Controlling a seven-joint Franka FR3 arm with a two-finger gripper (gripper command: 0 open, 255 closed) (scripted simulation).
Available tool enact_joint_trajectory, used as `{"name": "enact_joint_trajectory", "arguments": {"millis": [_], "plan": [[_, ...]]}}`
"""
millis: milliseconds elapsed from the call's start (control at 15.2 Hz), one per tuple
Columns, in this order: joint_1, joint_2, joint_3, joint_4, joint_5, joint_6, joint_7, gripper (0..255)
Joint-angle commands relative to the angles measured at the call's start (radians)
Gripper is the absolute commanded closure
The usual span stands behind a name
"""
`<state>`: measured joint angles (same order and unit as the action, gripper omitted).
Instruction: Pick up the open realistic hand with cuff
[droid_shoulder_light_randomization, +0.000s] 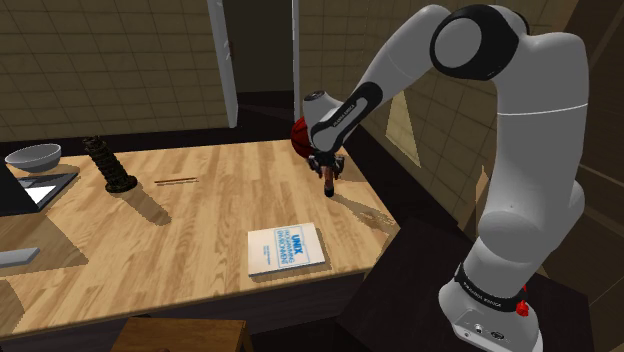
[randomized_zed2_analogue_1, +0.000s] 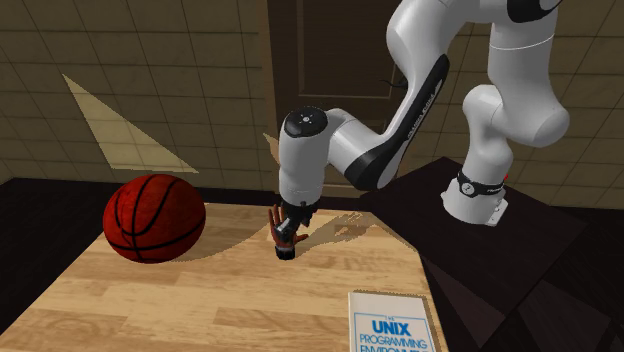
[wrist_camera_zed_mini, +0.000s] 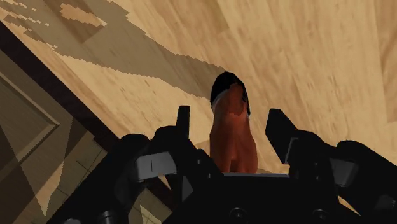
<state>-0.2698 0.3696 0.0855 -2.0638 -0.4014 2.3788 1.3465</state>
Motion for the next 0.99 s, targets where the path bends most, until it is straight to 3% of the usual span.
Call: {"name": "enact_joint_trajectory", "arguments": {"millis": [0,528,924], "plan": [[0.0,0.001,-0.001,-0.001,-0.001,0.002,0.0,255],[0.001,0.003,0.0,0.002,-0.001,0.001,0.002,255],[-0.004,-0.053,0.011,0.009,0.025,-0.059,-0.028,255]]}}
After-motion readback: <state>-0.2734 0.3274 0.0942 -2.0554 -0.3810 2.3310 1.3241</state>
